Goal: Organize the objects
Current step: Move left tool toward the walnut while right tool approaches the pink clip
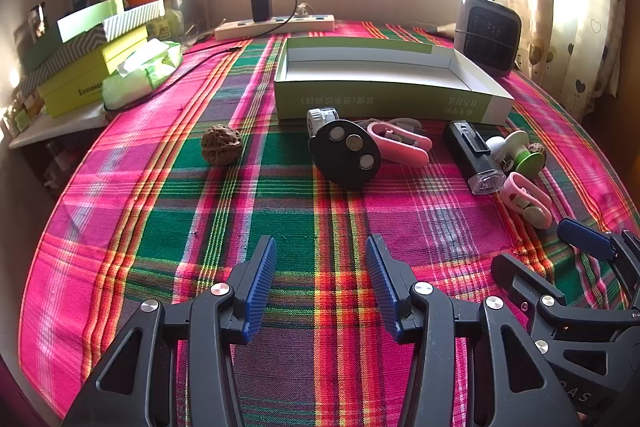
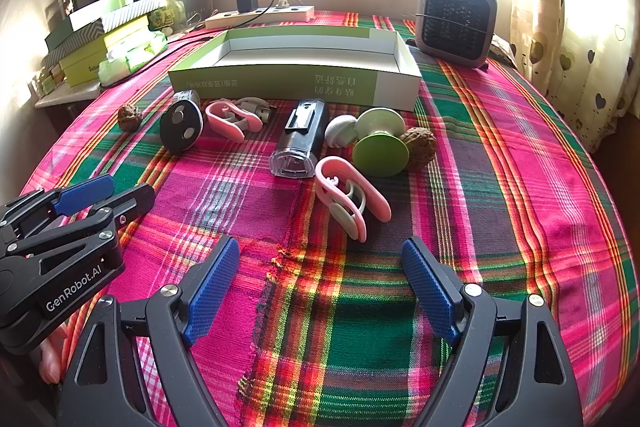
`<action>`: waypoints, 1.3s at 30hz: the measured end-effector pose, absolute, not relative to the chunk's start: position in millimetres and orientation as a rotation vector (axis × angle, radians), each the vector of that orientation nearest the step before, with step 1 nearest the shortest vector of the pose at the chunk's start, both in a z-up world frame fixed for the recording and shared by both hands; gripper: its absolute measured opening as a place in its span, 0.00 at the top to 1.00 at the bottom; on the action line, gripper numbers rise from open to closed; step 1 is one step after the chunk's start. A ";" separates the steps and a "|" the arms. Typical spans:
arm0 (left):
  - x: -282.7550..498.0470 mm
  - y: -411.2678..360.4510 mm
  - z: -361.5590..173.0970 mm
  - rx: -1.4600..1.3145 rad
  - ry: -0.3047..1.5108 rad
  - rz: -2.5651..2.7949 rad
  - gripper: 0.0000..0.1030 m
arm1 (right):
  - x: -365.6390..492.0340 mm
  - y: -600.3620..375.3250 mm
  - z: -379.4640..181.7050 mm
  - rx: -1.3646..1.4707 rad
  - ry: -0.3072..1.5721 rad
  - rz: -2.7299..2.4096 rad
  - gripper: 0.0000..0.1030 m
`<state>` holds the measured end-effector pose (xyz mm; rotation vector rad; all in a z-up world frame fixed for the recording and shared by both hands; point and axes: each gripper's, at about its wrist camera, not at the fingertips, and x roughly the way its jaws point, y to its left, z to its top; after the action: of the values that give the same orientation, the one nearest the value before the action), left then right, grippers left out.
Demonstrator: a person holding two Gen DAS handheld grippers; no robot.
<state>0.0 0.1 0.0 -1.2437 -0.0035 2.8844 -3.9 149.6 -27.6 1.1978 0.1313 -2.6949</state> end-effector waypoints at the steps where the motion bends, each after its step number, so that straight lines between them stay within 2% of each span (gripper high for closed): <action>1: 0.0 0.2 0.0 -1.244 -0.003 2.884 0.56 | -4.0 149.7 -27.5 1.198 0.131 -2.695 0.19; 39: -1.4 0.1 0.5 -1.250 0.018 2.863 0.56 | -7.6 150.0 -26.4 1.201 0.138 -2.676 0.19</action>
<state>-1.4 0.1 0.5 -1.2502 0.0175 2.8629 -7.6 150.0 -26.4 1.2007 0.1377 -2.6765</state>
